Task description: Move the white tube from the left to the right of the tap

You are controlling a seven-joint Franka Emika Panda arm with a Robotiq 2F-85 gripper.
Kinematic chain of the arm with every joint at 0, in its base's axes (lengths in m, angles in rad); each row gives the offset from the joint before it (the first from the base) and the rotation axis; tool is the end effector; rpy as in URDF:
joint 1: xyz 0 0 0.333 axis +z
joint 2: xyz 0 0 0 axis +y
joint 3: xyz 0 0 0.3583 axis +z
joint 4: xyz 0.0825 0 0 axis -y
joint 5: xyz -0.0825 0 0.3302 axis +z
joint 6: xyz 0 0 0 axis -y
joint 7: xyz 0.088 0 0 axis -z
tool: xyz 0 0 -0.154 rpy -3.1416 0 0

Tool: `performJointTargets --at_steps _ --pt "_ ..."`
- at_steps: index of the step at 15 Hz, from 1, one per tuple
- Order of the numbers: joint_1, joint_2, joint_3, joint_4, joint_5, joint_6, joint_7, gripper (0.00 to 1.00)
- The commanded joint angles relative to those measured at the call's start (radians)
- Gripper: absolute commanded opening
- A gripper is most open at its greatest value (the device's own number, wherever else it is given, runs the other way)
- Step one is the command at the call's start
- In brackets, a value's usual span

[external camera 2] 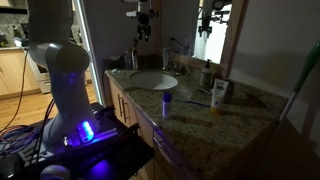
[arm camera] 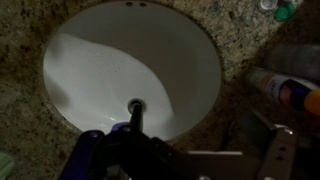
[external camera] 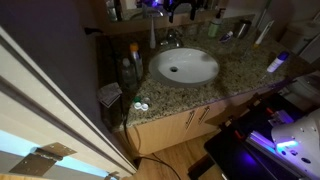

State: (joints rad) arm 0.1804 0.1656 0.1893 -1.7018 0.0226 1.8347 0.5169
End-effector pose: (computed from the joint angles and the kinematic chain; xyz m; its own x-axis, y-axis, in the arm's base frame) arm 0.5261 0.1998 0.5001 0.9867 -0.1539 -0.0521 -0.1556 -0.9873 -0.0309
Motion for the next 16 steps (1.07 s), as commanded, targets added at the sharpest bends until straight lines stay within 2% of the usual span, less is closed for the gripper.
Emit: performJointTargets --at_steps 1,5,8,10,11,14,16 --pt "0.016 0.034 -0.025 0.015 -0.016 -0.001 0.029 1.00" --pt "0.015 0.163 -0.059 0.085 -0.003 0.204 0.137 1.00" --pt "0.027 0.261 -0.090 0.182 -0.005 0.326 0.190 1.00" --pt "0.028 0.273 -0.091 0.205 0.028 0.397 0.197 1.00" --pt "0.027 0.246 -0.097 0.154 0.017 0.366 0.176 1.00" --pt "0.032 0.264 -0.098 0.192 0.021 0.387 0.185 1.00" --pt "0.062 0.310 -0.138 0.234 -0.068 0.347 0.231 1.00"
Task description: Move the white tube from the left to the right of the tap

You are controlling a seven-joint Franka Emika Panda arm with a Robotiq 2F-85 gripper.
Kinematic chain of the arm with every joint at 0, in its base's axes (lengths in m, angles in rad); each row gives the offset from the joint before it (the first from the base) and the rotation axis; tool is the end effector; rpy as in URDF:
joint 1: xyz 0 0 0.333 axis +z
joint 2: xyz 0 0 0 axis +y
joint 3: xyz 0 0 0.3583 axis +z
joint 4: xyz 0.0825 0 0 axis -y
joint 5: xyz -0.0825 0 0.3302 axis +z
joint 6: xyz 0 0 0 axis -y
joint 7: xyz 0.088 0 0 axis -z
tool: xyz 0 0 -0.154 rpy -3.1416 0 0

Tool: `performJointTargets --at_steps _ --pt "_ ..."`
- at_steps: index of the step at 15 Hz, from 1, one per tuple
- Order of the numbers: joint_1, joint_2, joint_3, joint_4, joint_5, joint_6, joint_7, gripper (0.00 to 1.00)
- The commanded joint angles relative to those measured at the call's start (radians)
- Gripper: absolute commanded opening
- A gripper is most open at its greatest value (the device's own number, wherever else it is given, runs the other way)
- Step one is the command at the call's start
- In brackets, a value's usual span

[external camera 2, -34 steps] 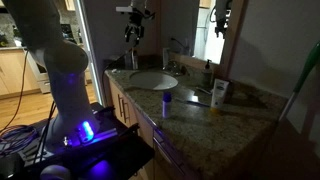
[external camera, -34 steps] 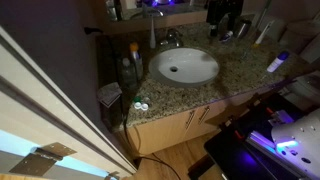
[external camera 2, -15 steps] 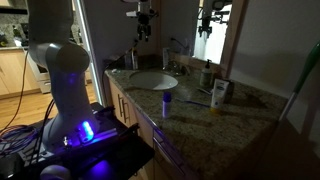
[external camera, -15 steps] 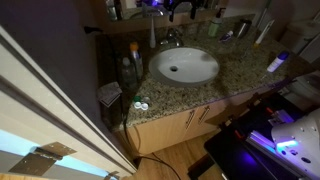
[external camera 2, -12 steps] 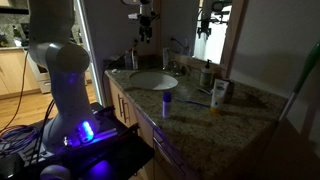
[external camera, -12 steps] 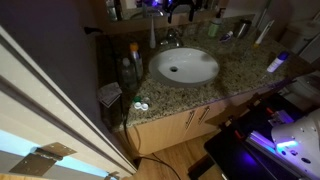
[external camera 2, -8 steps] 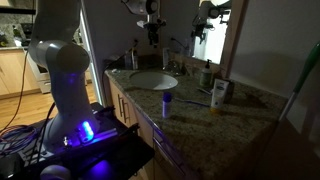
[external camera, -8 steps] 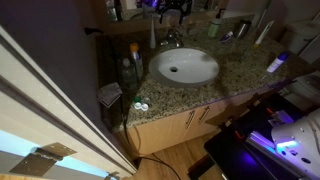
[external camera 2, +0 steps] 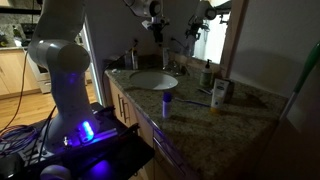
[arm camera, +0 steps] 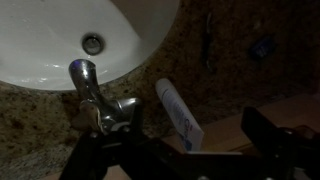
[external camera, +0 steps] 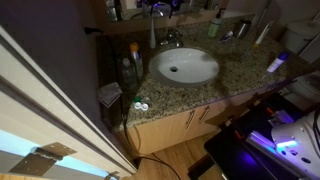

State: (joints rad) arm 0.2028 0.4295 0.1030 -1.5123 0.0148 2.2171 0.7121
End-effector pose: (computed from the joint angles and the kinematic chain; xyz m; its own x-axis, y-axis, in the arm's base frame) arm 0.6594 0.1969 0.4586 0.8881 -0.4271 0.1697 -0.3880 -0.8947 -0.2213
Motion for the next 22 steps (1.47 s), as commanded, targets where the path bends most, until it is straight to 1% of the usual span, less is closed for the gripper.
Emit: performJointTargets --at_steps 1,3,6,8,12,13,14,15,16,18,19,22 --pt "0.046 0.081 -0.064 0.081 -0.083 -0.034 0.047 1.00" --pt "0.051 0.130 -0.075 0.139 -0.097 -0.029 0.044 1.00" --pt "0.044 0.207 -0.071 0.238 -0.068 -0.047 0.011 1.00" --pt "0.049 0.257 -0.080 0.298 -0.071 -0.029 0.019 1.00" --pt "0.062 0.345 -0.107 0.407 -0.082 -0.031 0.037 1.00" --pt "0.057 0.288 -0.098 0.324 -0.066 -0.014 0.028 1.00" --pt "0.059 0.307 -0.103 0.346 -0.067 -0.014 0.028 1.00" --pt "0.060 0.321 -0.106 0.363 -0.067 -0.014 0.028 0.94" --pt "0.060 0.322 -0.105 0.363 -0.065 -0.018 0.025 0.73" --pt "0.060 0.316 -0.104 0.357 -0.062 -0.019 0.026 0.68" --pt "0.061 0.314 -0.104 0.354 -0.063 -0.019 0.025 0.62" --pt "0.057 0.307 -0.101 0.343 -0.058 -0.015 0.018 0.40"
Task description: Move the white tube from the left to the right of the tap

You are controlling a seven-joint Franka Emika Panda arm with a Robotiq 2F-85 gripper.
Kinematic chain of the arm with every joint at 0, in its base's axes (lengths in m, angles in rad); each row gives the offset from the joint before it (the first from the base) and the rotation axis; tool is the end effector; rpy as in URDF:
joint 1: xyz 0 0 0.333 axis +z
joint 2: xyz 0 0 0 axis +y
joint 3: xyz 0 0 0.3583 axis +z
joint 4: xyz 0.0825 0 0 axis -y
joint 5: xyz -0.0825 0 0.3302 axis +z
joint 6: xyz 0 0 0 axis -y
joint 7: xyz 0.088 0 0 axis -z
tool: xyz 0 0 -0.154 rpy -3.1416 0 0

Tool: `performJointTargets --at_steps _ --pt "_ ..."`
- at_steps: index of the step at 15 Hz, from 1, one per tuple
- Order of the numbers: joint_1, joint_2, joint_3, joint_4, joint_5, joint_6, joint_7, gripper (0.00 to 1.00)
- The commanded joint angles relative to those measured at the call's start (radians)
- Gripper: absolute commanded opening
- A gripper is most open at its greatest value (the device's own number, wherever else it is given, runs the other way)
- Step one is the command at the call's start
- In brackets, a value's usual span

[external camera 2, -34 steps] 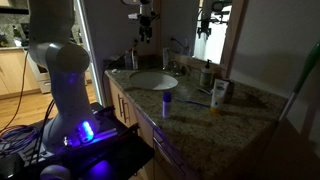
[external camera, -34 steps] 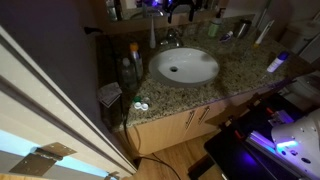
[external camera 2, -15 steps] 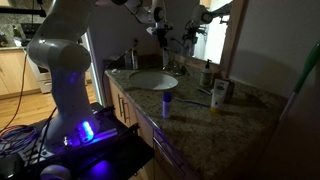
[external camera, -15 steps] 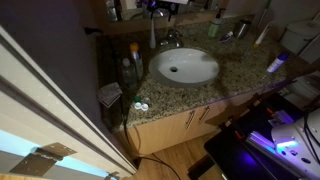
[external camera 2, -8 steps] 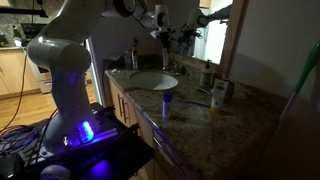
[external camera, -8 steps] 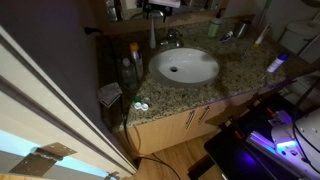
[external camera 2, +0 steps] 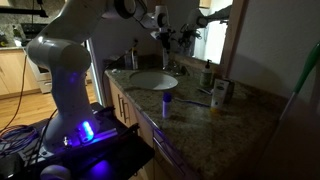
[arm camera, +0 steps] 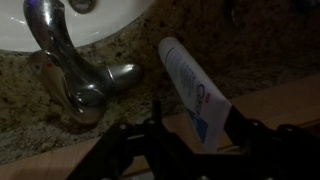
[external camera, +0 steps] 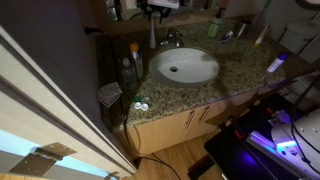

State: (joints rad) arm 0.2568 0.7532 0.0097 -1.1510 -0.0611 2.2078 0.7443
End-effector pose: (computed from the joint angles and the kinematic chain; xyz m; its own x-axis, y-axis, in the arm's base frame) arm 0.7488 0.1974 0.3873 0.8603 -0.4421 0.2539 -0.4120 -0.8962 -0.1644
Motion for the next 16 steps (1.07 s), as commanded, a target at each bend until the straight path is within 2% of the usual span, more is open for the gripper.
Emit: performJointTargets --at_steps 1,5,6,9,11,13,16 --pt "0.002 -0.018 -0.007 -0.021 0.019 -0.004 -0.014 0.34" --pt "-0.005 -0.025 -0.001 -0.027 0.033 -0.016 -0.019 0.05" --pt "-0.007 -0.030 -0.001 -0.029 0.037 -0.022 -0.018 0.02" --pt "-0.015 -0.051 0.002 -0.036 0.054 -0.049 -0.023 0.00" --pt "-0.026 -0.091 0.007 -0.050 0.064 -0.119 -0.050 0.01" --pt "-0.029 -0.178 -0.001 -0.096 0.053 -0.217 -0.070 0.01" --pt "-0.030 -0.309 -0.021 -0.170 0.008 -0.255 -0.049 0.01"
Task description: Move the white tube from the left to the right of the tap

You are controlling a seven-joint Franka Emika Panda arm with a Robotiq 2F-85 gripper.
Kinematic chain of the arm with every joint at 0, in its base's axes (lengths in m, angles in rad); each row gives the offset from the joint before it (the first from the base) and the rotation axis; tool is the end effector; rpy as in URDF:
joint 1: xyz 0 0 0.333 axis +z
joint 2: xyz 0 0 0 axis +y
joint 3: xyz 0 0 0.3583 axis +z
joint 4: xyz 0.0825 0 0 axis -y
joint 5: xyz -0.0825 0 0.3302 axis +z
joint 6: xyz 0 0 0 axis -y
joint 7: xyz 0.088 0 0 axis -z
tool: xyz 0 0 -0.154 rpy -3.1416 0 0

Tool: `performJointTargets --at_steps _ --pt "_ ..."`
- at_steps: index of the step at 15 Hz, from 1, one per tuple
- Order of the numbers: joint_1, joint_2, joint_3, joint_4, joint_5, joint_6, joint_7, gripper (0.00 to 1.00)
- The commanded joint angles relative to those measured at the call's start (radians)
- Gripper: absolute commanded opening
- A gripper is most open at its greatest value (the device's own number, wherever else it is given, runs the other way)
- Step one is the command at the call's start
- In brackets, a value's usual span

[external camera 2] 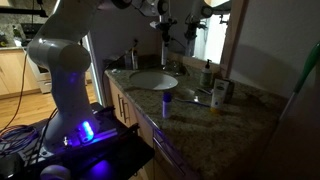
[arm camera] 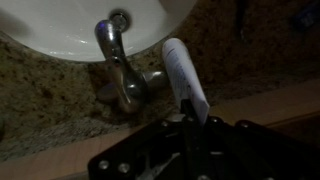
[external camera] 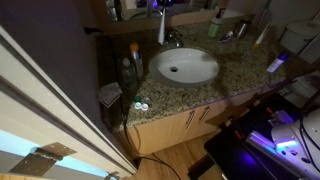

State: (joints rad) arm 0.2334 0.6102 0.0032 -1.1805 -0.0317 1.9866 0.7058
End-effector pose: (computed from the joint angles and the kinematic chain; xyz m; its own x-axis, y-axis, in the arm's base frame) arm 0.7101 0.1671 0.4540 0.8796 -0.4456 0.1669 -0.4337 -0.8950 -0.1040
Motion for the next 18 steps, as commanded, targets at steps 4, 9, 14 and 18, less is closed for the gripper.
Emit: performJointTargets --at_steps 4,9,14,18 --pt "-0.012 -0.370 -0.059 -0.293 -0.067 -0.041 0.024 0.01" --pt "-0.098 -0.476 -0.094 -0.448 -0.070 -0.025 0.124 0.01" --pt "-0.171 -0.440 -0.082 -0.573 0.007 0.062 0.142 0.01" --pt "-0.169 -0.371 -0.092 -0.633 -0.016 0.223 0.253 0.01"
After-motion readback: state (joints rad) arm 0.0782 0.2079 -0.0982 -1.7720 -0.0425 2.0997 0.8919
